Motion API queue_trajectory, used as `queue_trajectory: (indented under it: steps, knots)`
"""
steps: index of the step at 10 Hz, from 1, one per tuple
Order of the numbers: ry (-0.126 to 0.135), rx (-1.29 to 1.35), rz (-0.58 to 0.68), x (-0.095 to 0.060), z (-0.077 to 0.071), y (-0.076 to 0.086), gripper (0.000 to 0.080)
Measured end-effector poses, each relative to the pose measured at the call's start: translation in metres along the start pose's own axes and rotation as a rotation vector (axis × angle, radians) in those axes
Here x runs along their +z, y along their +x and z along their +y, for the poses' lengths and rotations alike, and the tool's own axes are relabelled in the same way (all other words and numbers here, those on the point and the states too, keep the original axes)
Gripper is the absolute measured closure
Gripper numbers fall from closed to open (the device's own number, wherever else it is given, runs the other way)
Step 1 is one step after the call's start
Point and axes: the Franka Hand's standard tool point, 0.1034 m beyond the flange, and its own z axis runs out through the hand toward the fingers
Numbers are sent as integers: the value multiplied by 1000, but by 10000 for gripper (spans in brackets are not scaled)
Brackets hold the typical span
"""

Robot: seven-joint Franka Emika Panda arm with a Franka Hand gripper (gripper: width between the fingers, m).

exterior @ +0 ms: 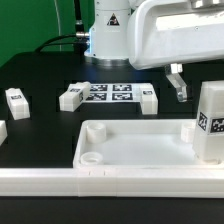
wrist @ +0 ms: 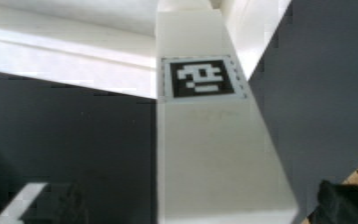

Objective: Assemble desk

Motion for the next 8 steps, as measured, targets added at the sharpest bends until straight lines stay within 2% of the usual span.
queue_trajectory:
  steps: [1,4,5,6,8]
  knots:
    - [1,-1,-3,-4,0,4,150]
    - [6,3,-28,0,-1,-1,150]
    - [11,21,-66,7,-3,-8,150]
    - [30,33,-176,8,-7,-14,150]
    - [52,34,-289,7,-9,-10,150]
